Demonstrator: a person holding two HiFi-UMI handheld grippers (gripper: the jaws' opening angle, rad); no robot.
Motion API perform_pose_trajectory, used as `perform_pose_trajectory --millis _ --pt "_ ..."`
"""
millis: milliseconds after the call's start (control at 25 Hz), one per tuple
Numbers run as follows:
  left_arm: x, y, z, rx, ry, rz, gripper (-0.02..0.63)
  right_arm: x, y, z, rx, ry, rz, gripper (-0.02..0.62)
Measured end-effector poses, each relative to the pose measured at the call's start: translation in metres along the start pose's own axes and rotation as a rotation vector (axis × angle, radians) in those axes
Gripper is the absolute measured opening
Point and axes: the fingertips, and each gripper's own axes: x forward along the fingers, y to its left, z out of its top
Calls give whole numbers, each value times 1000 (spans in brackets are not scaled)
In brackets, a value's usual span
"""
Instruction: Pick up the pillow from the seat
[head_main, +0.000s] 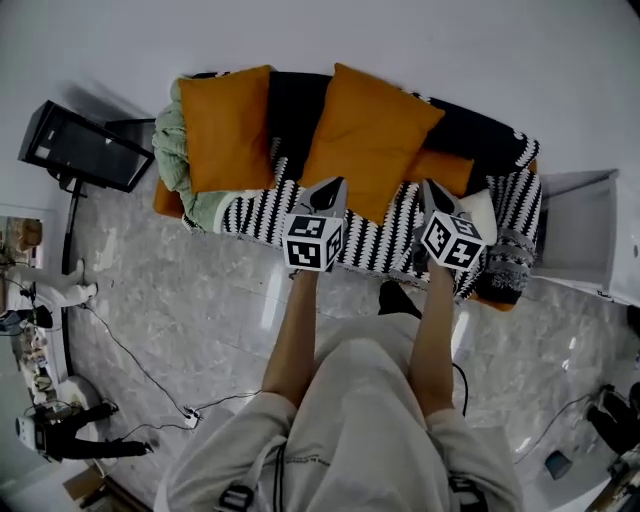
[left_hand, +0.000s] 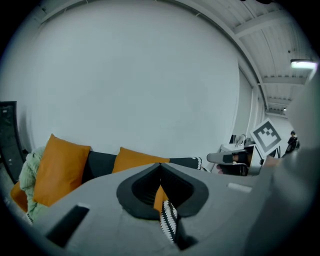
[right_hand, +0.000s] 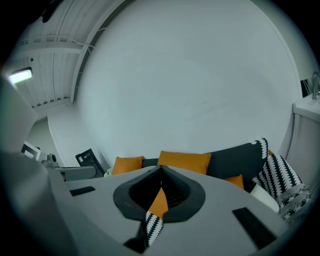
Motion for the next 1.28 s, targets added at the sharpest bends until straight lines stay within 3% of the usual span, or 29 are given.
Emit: perform_pose_trajectory --millis 200,400,760,840,1040,1280 --pt "37 -3 -20 -34 75 21 6 20 -31 -35 46 106 -1 5" --pt "86 -18 -30 -49 125 8 6 36 -78 -37 96 139 -15 5" --pt "141 -49 -40 5 189 -44 6 65 -133 -19 2 185 22 5" --pt "149 -57 -44 28 206 -60 6 73 -139 -24 28 195 28 5" --pt "176 -69 -56 58 263 -78 6 97 -150 -39 207 173 41 5" --pt "199 -65 -85 29 321 -78 6 110 -150 -77 210 251 92 5"
